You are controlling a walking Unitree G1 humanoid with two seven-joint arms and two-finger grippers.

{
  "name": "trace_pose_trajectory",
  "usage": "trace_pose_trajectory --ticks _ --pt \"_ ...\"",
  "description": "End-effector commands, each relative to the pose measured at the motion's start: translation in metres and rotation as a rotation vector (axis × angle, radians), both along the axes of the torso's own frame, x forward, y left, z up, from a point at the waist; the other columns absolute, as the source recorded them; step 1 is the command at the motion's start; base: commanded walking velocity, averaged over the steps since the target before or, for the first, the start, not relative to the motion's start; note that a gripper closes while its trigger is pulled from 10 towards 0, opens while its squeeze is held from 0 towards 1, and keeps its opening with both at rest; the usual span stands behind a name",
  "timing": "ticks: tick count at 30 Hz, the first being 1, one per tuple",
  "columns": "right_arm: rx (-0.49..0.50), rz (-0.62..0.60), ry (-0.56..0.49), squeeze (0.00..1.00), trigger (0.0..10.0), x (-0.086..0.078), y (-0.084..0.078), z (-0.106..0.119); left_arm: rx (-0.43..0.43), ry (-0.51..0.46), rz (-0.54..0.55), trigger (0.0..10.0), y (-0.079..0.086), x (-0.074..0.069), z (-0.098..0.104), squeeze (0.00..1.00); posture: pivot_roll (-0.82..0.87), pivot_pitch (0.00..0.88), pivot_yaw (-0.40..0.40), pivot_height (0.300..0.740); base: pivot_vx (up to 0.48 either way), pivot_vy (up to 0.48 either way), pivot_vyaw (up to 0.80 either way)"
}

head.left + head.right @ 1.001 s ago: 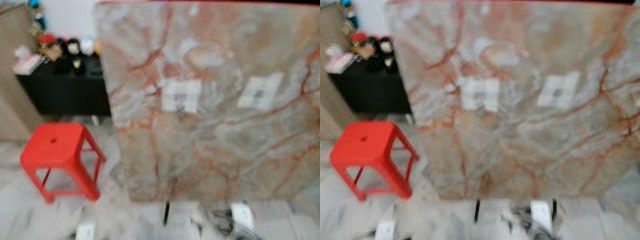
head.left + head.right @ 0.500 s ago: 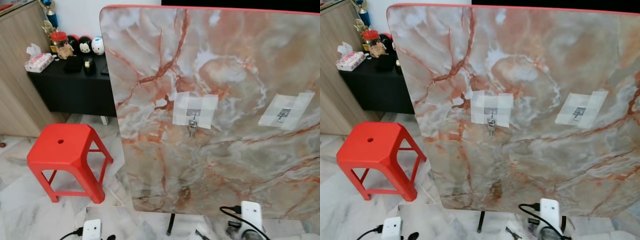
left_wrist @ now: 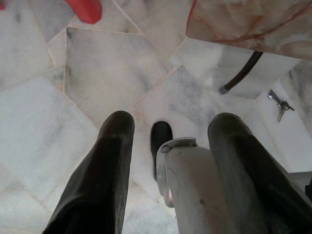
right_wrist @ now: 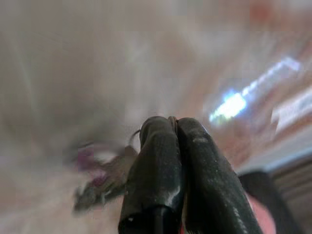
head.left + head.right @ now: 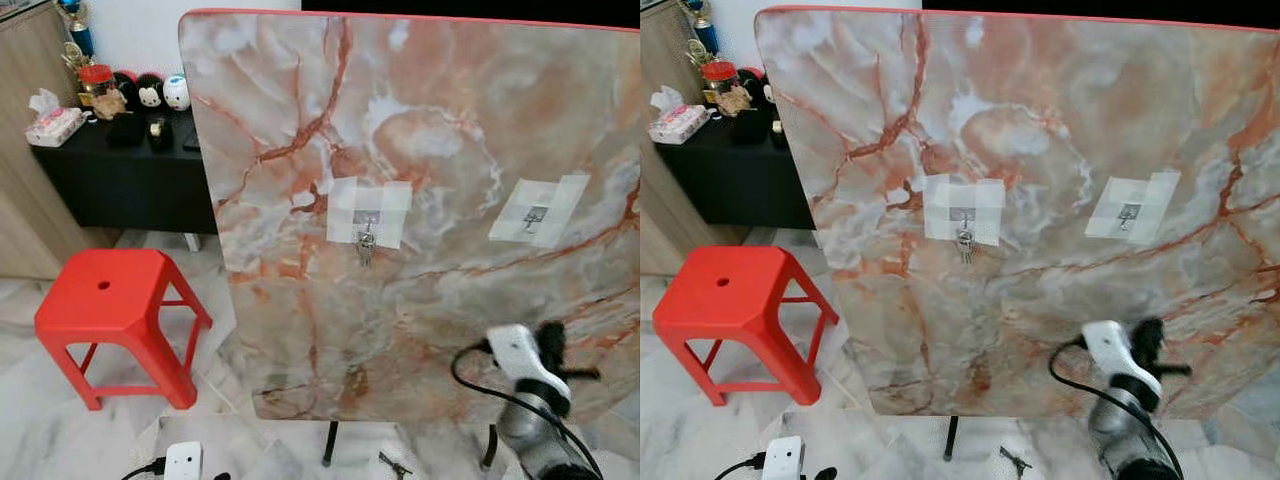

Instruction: Hang keys on a hook

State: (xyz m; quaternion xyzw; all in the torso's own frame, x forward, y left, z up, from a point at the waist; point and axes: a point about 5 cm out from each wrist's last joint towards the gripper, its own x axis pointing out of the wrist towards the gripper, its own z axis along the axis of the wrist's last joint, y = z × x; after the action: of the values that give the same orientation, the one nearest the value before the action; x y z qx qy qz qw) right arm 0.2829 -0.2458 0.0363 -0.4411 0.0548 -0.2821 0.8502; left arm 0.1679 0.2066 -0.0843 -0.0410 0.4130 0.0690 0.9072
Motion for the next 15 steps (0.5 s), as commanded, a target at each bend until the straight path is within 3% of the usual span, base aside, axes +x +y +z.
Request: trace_pose_trajectory --ticks 1,3,5,15 --pt "-0.038 0.007 -0.053 0.00 10.0 0.006 -0.001 0.011 0.008 0.020 -0.025 10.0 -0.001 -0.004 -0.002 0.00 0.06 0.072 -0.062 0.740 0.000 0.000 0.00" --pt "-0.063 0.014 -0.078 0.00 10.0 0.009 0.001 0.015 0.008 0.020 -0.027 10.0 -0.001 -0.003 -0.002 0.00 0.06 0.070 -0.063 0.740 0.000 0.000 0.00" --pt "-0.140 0.032 -0.149 0.00 10.0 0.021 0.005 0.033 0.015 0.015 -0.050 10.0 -0.002 -0.002 -0.001 0.00 0.06 0.071 -0.063 0.740 0.000 0.000 0.00" --pt "-0.306 0.099 -0.256 0.00 10.0 0.032 0.015 0.058 0.022 0.023 -0.077 10.0 -0.004 -0.003 -0.002 0.00 0.07 0.074 -0.064 0.740 0.000 0.000 0.00"
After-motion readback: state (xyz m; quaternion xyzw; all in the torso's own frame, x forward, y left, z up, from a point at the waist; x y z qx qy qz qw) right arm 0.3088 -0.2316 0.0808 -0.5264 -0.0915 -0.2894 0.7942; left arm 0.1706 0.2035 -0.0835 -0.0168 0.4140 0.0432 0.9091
